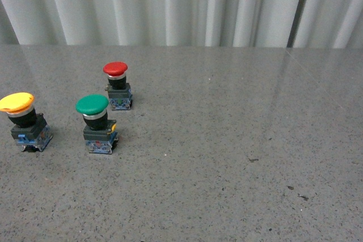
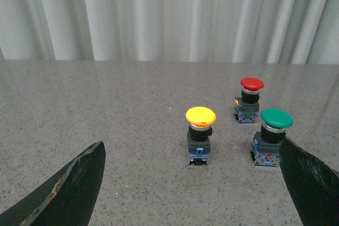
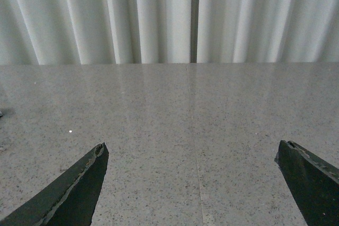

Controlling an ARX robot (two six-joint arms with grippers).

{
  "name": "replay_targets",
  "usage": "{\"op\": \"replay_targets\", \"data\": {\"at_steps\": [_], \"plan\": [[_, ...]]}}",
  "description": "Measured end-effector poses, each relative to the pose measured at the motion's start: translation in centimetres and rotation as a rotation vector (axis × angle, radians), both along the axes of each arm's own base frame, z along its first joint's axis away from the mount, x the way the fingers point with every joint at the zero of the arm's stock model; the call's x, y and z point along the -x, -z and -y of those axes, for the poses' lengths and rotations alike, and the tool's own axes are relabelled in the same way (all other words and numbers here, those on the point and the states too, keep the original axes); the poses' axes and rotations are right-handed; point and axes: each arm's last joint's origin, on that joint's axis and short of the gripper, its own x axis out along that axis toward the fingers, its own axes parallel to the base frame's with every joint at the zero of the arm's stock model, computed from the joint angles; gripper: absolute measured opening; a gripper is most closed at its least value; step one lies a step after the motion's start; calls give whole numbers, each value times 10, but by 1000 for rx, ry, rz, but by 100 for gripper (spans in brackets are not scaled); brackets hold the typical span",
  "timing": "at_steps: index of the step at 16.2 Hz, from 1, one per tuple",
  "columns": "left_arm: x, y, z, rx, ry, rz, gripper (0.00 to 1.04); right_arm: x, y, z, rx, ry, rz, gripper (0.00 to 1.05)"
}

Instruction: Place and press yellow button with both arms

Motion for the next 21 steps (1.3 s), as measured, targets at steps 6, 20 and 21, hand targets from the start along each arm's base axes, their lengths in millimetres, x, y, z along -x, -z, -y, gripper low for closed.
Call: {"op": "replay_targets", "data": {"at_steps": [6, 20, 21], "plan": [[0, 0, 0, 0, 0, 0, 98, 0, 0, 0, 0, 0, 0, 98], [-1, 1, 0, -28, -105, -221, 98, 0, 0, 0, 0, 0, 0, 98], [-3, -12, -4, -32, -155, -218, 98, 0, 0, 0, 0, 0, 1, 98]]}}
